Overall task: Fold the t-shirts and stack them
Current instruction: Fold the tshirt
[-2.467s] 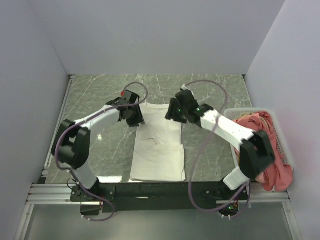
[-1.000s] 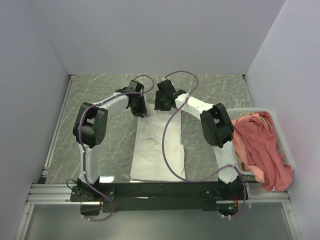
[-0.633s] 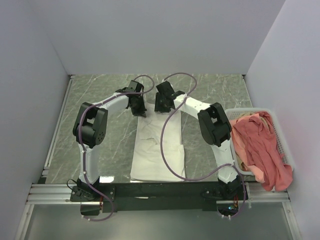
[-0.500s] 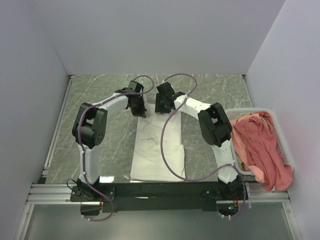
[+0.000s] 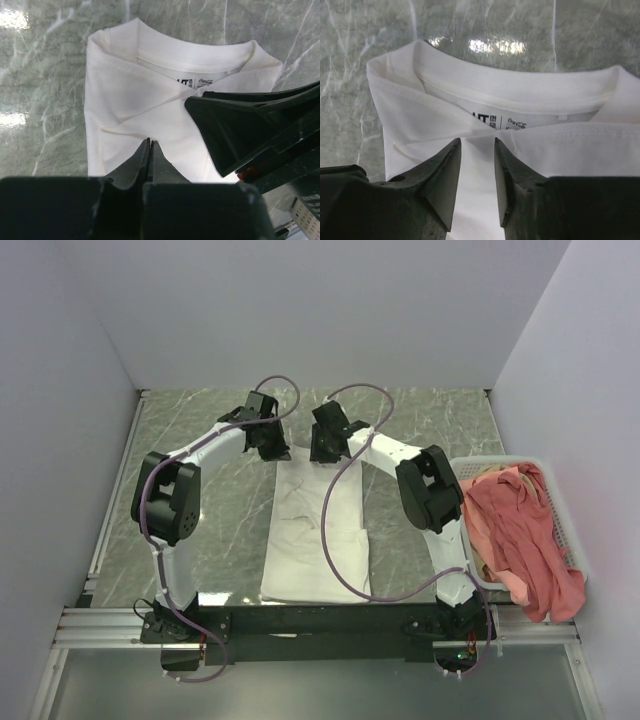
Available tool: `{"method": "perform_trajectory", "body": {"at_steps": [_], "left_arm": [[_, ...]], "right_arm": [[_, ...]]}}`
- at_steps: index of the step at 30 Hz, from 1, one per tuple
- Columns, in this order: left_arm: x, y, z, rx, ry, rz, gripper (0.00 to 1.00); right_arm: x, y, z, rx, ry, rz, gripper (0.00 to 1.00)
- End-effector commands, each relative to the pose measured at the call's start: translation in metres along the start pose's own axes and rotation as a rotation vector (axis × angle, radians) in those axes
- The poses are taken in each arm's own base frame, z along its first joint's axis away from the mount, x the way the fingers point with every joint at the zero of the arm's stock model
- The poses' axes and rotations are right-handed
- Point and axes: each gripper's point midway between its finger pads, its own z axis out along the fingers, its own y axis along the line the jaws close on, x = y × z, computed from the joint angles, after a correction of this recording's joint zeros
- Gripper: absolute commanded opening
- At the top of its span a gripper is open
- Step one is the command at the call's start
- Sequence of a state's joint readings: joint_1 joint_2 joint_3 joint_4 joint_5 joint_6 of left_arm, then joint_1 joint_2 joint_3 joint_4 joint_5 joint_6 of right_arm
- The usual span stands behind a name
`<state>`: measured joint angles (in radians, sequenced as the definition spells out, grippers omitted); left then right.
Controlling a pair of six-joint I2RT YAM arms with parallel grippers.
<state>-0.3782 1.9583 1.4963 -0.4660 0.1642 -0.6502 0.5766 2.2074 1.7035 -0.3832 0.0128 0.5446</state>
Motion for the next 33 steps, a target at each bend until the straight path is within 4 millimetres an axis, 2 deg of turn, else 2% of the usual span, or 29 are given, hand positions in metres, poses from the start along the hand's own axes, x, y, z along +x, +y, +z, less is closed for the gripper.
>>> {"method": "perform_trajectory", "body": {"at_steps": [1,6,10,13,14,17,23,26,29,31,33], "left_arm": [[-0.009,-0.011,-0.015,0.051,-0.034,-0.005,0.01],[-0.007,-0.010,-0.015,0.049,-0.031,-0.004,0.01],[-0.007,-0.007,-0.015,0.039,-0.025,-0.005,0.01],[-0.005,-0.004,-0.012,0.024,-0.016,-0.007,0.09],[-0.004,-0.002,-0.011,0.017,-0.010,-0.007,0.16],[0.000,0.005,-0.004,-0.009,0.005,-0.011,0.23],[0.004,0.006,0.000,-0.006,0.018,-0.019,0.25],[0.005,0.008,0.002,-0.012,0.022,-0.017,0.27],[0.006,0.008,0.003,-0.012,0.027,-0.018,0.32],[0.007,0.009,0.004,-0.013,0.030,-0.020,0.36],[0.008,0.008,0.004,-0.008,0.032,-0.021,0.40]], "right_arm": [[-0.017,0.010,-0.001,-0.004,-0.046,-0.015,0.36],[-0.016,0.011,0.004,0.009,-0.042,-0.026,0.29],[-0.018,0.010,0.004,0.034,-0.051,-0.035,0.29],[-0.018,0.008,0.003,0.059,-0.060,-0.051,0.29],[-0.017,0.006,0.003,0.071,-0.059,-0.060,0.29],[-0.016,0.006,0.003,0.081,-0.064,-0.067,0.31],[-0.009,0.005,0.010,0.086,-0.049,-0.075,0.33],[-0.007,0.006,0.011,0.082,-0.045,-0.077,0.31],[-0.008,0.007,0.012,0.079,-0.047,-0.075,0.25],[-0.008,0.008,0.013,0.078,-0.046,-0.072,0.18],[-0.009,0.008,0.011,0.078,-0.052,-0.067,0.05]]}}
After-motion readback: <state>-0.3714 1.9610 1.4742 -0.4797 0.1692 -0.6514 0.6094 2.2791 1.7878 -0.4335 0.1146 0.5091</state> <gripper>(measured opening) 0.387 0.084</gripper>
